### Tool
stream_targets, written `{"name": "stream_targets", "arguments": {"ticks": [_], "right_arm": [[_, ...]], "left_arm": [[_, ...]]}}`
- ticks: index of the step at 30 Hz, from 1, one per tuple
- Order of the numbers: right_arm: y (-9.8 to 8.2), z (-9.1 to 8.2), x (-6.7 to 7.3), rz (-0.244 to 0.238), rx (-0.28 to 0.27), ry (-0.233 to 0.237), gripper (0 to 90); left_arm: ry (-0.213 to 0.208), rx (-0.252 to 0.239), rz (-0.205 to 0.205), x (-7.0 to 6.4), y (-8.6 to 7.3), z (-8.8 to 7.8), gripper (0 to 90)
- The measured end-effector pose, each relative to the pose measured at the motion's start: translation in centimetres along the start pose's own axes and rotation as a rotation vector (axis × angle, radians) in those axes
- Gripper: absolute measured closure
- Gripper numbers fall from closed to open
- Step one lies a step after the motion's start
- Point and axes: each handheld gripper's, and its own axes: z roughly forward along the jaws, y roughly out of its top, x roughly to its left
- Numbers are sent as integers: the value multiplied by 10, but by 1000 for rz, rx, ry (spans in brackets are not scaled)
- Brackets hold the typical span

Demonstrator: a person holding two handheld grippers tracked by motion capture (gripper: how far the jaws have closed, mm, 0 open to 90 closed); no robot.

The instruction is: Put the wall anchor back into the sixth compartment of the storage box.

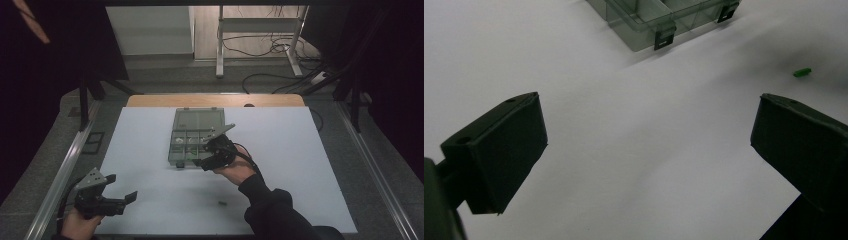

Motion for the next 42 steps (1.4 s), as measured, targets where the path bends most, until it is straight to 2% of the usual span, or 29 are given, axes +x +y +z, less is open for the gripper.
{"name": "stream_targets", "arguments": {"ticks": [3,5,8,14,21,27,34,42], "right_arm": [[-2,-2,2,-9,9,-6,287],[-5,-5,5,-18,19,-15,233],[-9,-8,7,-12,30,-28,184],[-16,-18,11,-3,12,-62,100],[-26,-28,15,-10,25,-86,14],[-31,-35,17,-17,36,-108,0],[-44,-39,20,-8,86,-118,0],[-58,-45,21,-16,110,-129,0]], "left_arm": [[1,0,1,0,0,0,22],[1,0,1,0,0,0,22],[1,-2,0,0,0,0,22],[0,-4,0,0,0,-1,22],[-2,-6,2,0,0,-1,22],[-2,-8,2,0,0,-1,22],[-1,-9,-1,0,-1,-2,22],[1,-10,-1,-1,-1,-3,21]]}}
